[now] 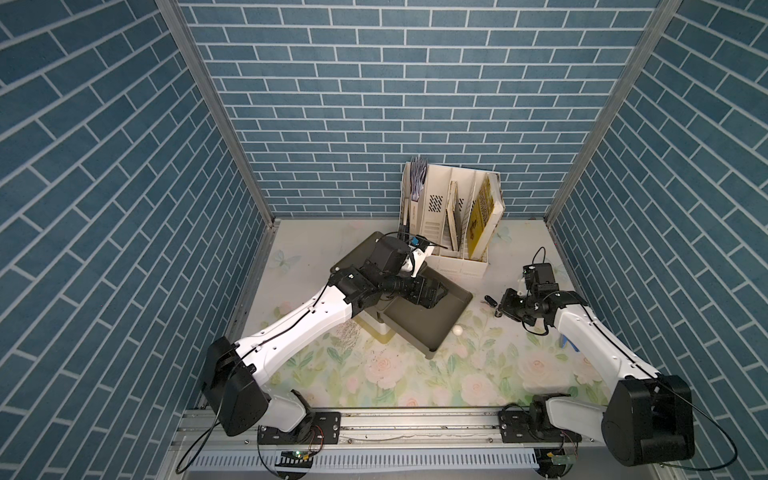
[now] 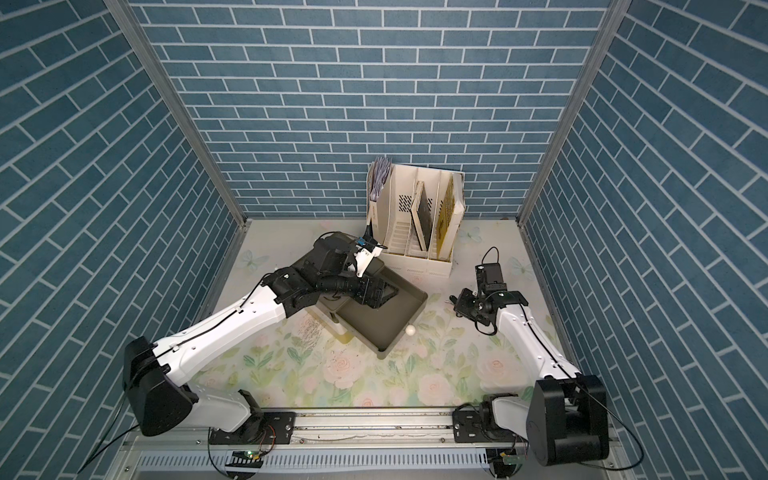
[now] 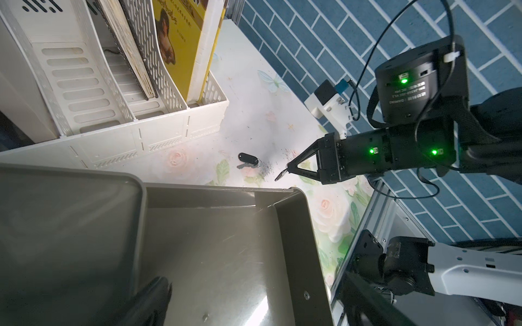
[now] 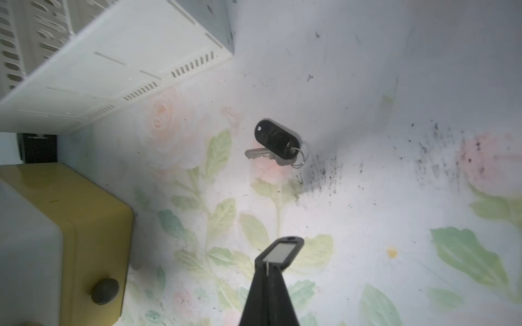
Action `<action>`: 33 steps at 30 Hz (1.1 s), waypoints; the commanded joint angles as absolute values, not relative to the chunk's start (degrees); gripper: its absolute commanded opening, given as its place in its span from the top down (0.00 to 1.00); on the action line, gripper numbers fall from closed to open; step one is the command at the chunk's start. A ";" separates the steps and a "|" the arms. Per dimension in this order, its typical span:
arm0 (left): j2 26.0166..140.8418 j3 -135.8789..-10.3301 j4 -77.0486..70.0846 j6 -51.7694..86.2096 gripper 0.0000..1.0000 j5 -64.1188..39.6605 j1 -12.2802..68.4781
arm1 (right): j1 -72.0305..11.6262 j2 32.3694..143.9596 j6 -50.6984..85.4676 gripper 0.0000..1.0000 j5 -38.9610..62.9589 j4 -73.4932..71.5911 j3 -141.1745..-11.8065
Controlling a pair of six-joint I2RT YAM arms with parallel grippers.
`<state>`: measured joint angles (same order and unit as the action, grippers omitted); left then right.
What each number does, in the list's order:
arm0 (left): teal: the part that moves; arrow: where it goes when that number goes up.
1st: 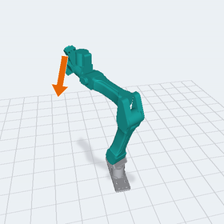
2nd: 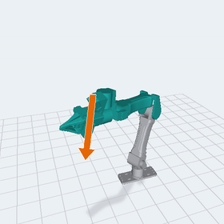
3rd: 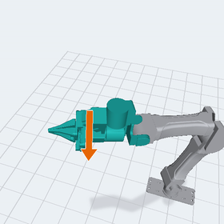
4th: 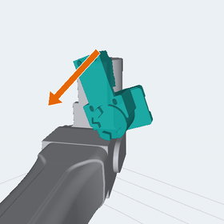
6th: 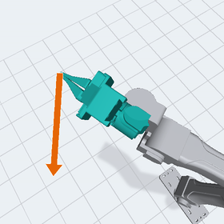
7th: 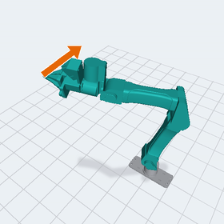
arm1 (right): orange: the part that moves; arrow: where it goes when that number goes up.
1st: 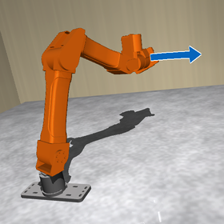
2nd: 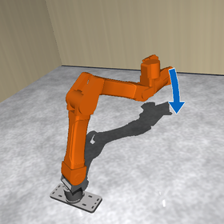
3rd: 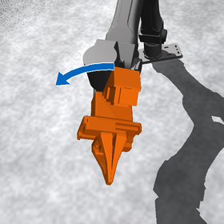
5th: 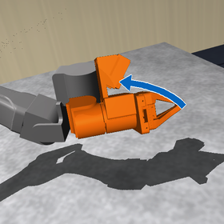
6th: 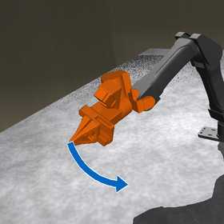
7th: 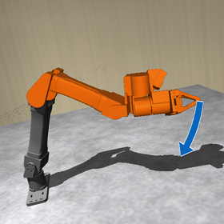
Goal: Take the keys out of the drawer
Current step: Place the key at the center of the board.
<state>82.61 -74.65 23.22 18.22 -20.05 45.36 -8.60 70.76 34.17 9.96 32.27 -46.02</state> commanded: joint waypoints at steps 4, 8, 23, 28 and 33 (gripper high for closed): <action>83.76 -76.29 24.08 17.49 0.00 -18.69 46.80 | -8.46 74.61 30.79 1.00 7.79 31.93 -44.63; 83.77 -76.45 24.51 17.06 0.00 -18.39 46.78 | -8.58 77.85 29.86 1.00 8.08 30.75 -45.06; 84.07 -76.94 26.71 15.92 0.00 -16.63 46.85 | -8.63 88.46 27.87 1.00 12.01 25.46 -50.29; 84.37 -77.17 27.33 15.67 0.00 -16.14 46.85 | -9.05 91.14 27.77 1.00 13.77 24.31 -52.75; 84.57 -77.26 27.42 15.56 0.00 -16.00 46.85 | -9.66 93.83 27.86 1.00 15.23 23.60 -55.15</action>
